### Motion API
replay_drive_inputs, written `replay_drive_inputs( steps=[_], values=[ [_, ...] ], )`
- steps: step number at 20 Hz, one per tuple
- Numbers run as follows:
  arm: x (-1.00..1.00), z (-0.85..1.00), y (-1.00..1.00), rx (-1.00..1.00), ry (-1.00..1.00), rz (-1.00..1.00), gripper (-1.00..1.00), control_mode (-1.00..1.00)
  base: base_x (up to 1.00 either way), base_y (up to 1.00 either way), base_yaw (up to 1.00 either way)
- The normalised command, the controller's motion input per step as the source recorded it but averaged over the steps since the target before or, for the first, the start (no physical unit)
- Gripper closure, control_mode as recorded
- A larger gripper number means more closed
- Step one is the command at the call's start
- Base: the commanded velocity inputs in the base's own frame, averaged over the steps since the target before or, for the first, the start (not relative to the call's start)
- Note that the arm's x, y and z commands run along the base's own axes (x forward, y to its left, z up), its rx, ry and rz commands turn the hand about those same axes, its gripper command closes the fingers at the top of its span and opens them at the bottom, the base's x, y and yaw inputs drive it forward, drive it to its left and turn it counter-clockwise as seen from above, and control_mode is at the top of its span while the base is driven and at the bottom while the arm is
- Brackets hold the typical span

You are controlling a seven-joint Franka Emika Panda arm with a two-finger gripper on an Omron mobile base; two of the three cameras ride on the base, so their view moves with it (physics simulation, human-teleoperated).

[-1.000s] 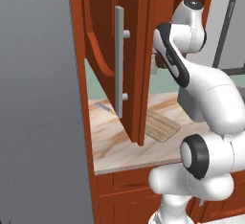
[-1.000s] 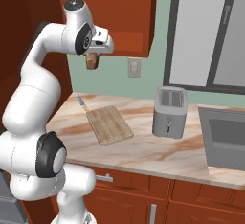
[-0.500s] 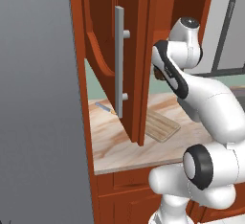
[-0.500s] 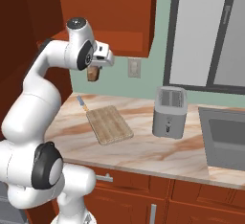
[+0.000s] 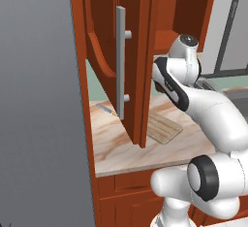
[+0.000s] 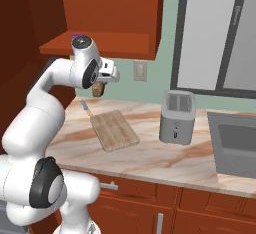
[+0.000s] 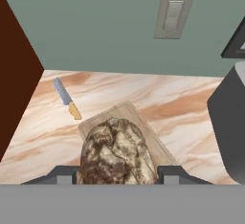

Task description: Pick the bread, place it on the cutting board, pick the jam, place it on the counter, and close the cabinet.

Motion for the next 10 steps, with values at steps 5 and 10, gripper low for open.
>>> replay_drive_inputs(
  steps=[5, 10],
  values=[
    [0.0, -0.44, 0.0, 0.0, 0.0, 0.0, 1.0, -1.0, 0.0, 0.0, 0.0],
    [0.0, -0.4, 0.0, 0.0, 0.0, 0.0, 1.0, -1.0, 0.0, 0.0, 0.0]
  ],
)
